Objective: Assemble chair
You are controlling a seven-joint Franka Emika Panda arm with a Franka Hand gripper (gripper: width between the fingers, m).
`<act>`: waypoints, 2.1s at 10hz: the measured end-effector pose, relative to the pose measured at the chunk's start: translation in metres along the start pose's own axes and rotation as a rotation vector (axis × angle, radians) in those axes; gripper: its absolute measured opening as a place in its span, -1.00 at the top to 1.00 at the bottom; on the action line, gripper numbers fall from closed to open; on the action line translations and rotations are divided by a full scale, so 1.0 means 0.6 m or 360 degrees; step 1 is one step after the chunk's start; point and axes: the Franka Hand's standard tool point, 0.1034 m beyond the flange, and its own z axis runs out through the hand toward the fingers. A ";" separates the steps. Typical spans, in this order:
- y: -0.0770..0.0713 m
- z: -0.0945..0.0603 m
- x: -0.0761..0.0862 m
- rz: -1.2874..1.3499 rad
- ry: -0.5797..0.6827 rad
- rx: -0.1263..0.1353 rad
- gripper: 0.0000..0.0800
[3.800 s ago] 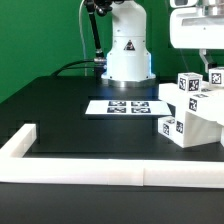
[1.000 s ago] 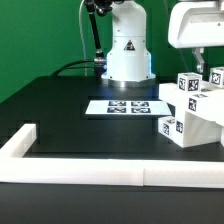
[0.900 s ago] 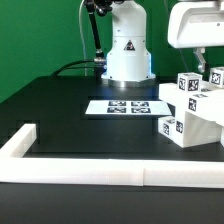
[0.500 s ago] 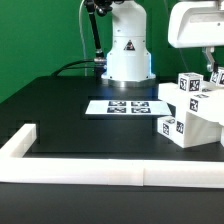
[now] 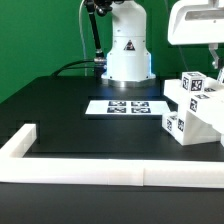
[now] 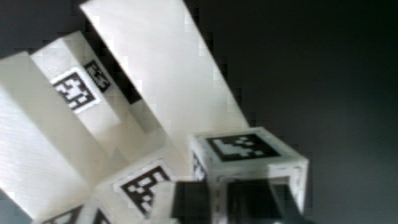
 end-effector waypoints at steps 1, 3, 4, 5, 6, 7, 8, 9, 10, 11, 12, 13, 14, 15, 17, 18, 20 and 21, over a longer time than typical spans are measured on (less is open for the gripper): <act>0.002 0.000 0.001 0.0104 0.0006 0.0022 0.94; 0.005 0.001 -0.001 0.0291 0.0000 0.0030 0.98; 0.005 0.002 -0.001 0.0357 -0.0003 0.0032 0.99; 0.004 0.002 -0.001 0.0506 -0.0008 0.0038 0.99; 0.003 0.002 -0.002 0.0631 -0.0013 0.0043 0.99; 0.002 0.002 -0.002 0.0703 -0.0016 0.0046 0.99; 0.001 0.002 -0.003 0.0766 -0.0017 0.0046 0.99; 0.001 0.002 -0.003 0.0750 -0.0017 0.0046 0.72; 0.001 0.002 -0.003 0.0749 -0.0017 0.0046 0.28; -0.001 0.002 -0.004 0.0659 -0.0012 0.0038 0.28; -0.006 0.003 -0.007 0.0610 -0.0014 0.0034 -0.22; -0.009 0.006 -0.010 0.0423 -0.0011 0.0022 -0.49; -0.012 0.008 -0.012 0.0317 -0.0014 0.0021 -0.49; -0.013 0.011 -0.012 0.0177 -0.0015 0.0019 -0.60; -0.011 0.011 -0.010 -0.0036 -0.0013 0.0019 -0.62; -0.008 0.011 -0.008 -0.0113 -0.0012 0.0019 -0.62; -0.002 0.009 -0.009 -0.0133 -0.0012 0.0019 -0.62; 0.003 0.005 -0.012 -0.0147 -0.0011 0.0020 -0.62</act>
Offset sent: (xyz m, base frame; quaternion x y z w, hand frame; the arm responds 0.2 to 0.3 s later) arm -0.0013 -0.0041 -0.0026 0.0092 -0.0021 0.1303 0.9914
